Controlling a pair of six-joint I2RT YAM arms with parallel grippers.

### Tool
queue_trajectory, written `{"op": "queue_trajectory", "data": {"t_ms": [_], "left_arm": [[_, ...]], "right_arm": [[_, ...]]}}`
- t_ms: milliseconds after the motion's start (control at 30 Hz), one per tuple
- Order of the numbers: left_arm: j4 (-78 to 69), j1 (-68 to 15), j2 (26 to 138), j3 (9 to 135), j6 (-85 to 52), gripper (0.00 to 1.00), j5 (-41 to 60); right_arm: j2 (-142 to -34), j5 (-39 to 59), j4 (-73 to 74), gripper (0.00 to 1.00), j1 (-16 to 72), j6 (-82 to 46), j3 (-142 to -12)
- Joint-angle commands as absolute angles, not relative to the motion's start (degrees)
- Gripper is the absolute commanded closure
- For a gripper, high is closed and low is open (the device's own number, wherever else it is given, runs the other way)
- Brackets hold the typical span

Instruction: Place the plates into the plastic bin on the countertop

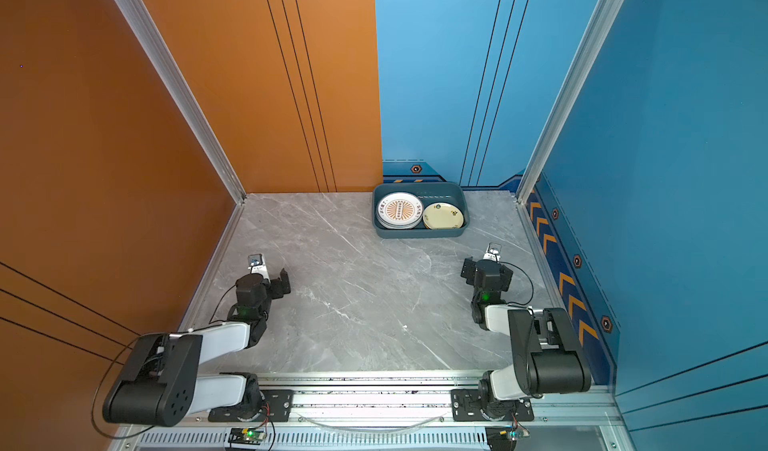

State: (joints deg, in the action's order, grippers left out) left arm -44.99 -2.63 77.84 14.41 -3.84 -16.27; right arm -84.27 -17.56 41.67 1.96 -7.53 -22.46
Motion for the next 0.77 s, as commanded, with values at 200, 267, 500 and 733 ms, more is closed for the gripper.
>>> {"op": "queue_trajectory", "data": {"t_ms": [200, 267, 500, 733], "left_arm": [[-53.9, -2.1, 89.6, 21.4, -0.7, 0.02, -12.7], [-53.4, -2.8, 89.0, 21.0, -0.2, 0.02, -13.0], [-53.5, -3.5, 89.6, 21.4, 0.5, 0.02, -13.6], [-54.1, -4.5, 89.2, 20.8, 1.2, 0.02, -14.8]], "right_arm": [[-86.1, -16.8, 48.3, 0.00, 2.5, -5.7, -21.8], [-88.5, -21.2, 58.8, 0.00, 3.2, -6.3, -17.9], [-87.6, -19.4, 52.6, 0.00, 3.4, -5.5, -20.2], [-87.5, -19.5, 52.3, 0.00, 3.4, -5.5, -20.3]]}}
